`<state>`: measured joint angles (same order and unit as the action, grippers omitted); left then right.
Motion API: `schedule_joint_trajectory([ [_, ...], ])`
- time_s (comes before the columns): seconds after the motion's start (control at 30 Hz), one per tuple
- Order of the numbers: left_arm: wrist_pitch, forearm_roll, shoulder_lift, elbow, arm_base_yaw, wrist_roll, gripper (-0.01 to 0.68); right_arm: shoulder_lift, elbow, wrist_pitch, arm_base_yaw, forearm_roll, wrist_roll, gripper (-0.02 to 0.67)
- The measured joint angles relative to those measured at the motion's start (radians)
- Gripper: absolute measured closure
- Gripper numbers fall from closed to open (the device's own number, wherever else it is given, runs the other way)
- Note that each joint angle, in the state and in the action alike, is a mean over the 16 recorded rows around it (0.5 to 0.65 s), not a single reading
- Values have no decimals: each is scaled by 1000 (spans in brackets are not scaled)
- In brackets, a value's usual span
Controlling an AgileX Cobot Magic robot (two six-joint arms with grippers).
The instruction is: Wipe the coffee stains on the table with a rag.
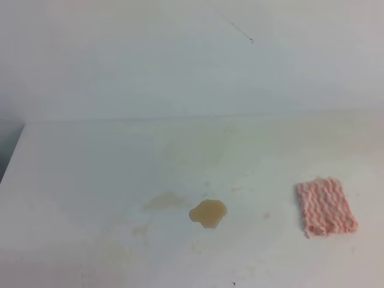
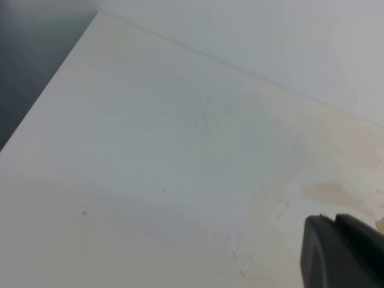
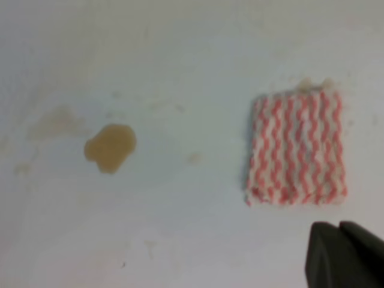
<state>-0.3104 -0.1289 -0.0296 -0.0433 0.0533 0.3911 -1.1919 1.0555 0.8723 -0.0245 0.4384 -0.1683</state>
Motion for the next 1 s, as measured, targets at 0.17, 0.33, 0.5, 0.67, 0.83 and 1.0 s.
schedule_joint_trajectory([
  [0.17,0,0,0,0,0,0,675,-106,0,-5,-47,19,-44,623],
  [0.33,0,0,0,0,0,0,675,-201,0,-62,-118,12,-71,533],
  [0.5,0,0,0,0,0,0,675,-303,1,-129,-189,-27,-76,416],
  [0.67,0,0,0,0,0,0,675,-414,1,-182,-230,-62,-65,318],
  [0.83,0,0,0,0,0,0,675,-526,2,-216,-244,-93,-43,278],
  [1.0,0,0,0,0,0,0,675,-621,2,-241,-245,-113,-20,303],
])
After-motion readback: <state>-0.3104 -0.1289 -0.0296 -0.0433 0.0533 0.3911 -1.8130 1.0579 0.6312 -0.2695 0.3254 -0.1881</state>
